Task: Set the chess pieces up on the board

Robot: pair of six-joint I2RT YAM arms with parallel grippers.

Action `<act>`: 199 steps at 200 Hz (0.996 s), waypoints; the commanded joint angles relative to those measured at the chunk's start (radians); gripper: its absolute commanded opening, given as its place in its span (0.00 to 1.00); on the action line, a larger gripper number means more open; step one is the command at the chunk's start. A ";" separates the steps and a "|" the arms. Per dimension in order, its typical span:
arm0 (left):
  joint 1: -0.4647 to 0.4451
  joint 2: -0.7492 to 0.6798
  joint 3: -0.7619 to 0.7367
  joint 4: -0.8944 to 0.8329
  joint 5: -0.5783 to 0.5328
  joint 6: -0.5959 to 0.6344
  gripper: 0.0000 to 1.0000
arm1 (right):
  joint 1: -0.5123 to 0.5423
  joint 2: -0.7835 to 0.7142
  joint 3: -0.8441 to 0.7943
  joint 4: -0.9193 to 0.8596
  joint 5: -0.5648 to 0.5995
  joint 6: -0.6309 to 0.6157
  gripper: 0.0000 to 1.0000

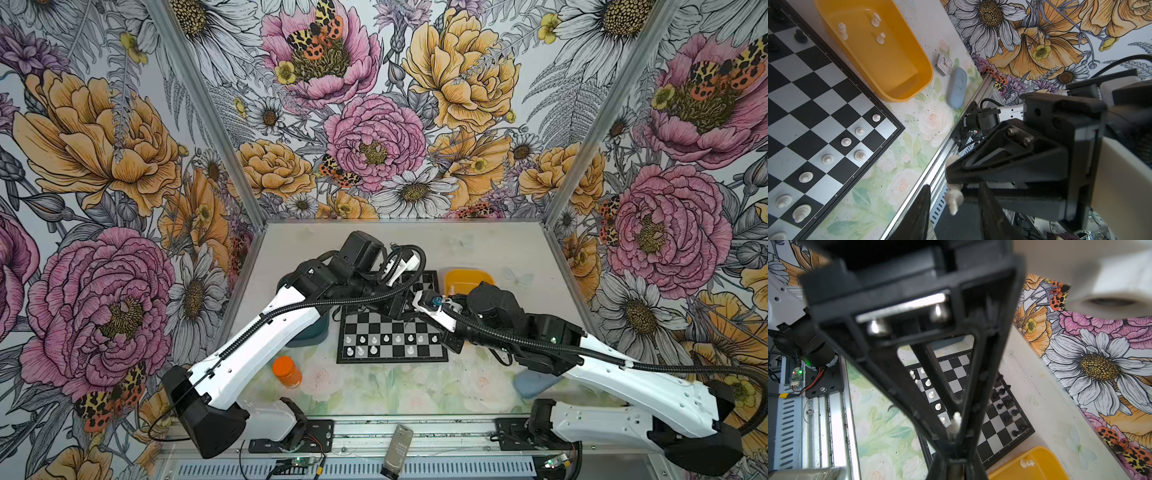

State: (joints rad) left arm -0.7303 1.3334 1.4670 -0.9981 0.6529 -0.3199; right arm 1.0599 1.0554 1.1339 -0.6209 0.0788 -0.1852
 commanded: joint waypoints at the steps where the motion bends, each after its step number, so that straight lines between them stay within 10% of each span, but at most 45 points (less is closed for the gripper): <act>1: -0.008 0.007 -0.015 -0.002 0.026 -0.006 0.37 | 0.006 -0.002 -0.006 0.018 0.023 -0.013 0.00; 199: -0.027 0.024 -0.026 -0.001 0.039 -0.013 0.18 | 0.012 0.008 -0.006 0.020 0.078 -0.013 0.00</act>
State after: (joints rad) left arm -0.7422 1.3525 1.4582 -0.9981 0.6647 -0.3279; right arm 1.0679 1.0618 1.1282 -0.6464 0.1246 -0.1860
